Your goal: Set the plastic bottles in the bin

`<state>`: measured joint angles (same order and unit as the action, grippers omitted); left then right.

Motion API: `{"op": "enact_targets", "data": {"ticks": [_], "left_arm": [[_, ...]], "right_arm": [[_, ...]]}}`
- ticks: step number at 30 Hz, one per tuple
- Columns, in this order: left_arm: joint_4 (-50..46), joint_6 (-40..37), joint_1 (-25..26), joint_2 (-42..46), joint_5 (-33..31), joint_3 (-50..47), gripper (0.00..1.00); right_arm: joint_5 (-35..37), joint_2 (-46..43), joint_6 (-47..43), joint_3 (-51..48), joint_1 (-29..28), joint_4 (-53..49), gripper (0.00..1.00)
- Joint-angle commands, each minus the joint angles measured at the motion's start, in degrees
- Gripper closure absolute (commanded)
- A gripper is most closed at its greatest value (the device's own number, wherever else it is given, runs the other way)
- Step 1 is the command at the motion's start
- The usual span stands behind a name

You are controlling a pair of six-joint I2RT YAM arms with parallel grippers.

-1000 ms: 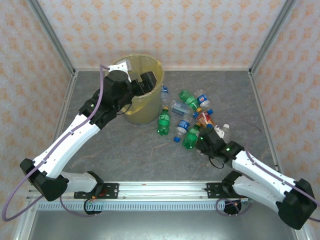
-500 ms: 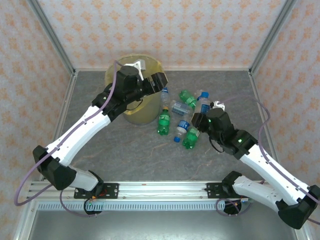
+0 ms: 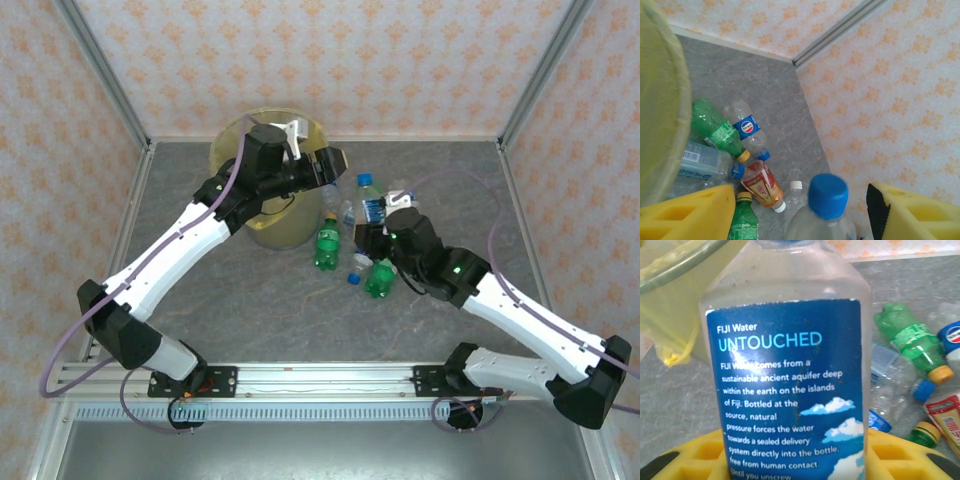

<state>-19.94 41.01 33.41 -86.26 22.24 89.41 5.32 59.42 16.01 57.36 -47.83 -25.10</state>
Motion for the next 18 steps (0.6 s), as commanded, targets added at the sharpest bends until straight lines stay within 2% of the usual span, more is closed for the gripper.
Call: {"op": "enact_targets", "data": {"ticks": [1, 8, 13, 16, 18], "left_arm": [[-1.6, -2.1, 0.9, -1.9, 3.2, 1.9, 0.31], [-3.5, -3.8, 2.2, -4.8, 4.7, 3.8, 0.38], [-4.2, -4.3, 2.8, -6.2, 5.3, 4.9, 0.46], [-3.7, -4.3, 2.8, -6.4, 5.4, 5.1, 0.56], [-3.4, -4.3, 2.8, -6.3, 5.9, 5.4, 0.67]], "right_arm": [[4.0, 1.1, -2.2, 2.5, -2.3, 2.2, 0.55], [4.6, 2.2, -2.7, 3.7, -3.7, 2.9, 0.55], [4.7, 2.4, -3.0, 3.8, -3.8, 2.8, 0.55], [4.9, 2.3, -3.1, 3.6, -3.9, 2.9, 0.55], [4.9, 2.4, -2.9, 3.2, -3.9, 3.0, 0.55]]}}
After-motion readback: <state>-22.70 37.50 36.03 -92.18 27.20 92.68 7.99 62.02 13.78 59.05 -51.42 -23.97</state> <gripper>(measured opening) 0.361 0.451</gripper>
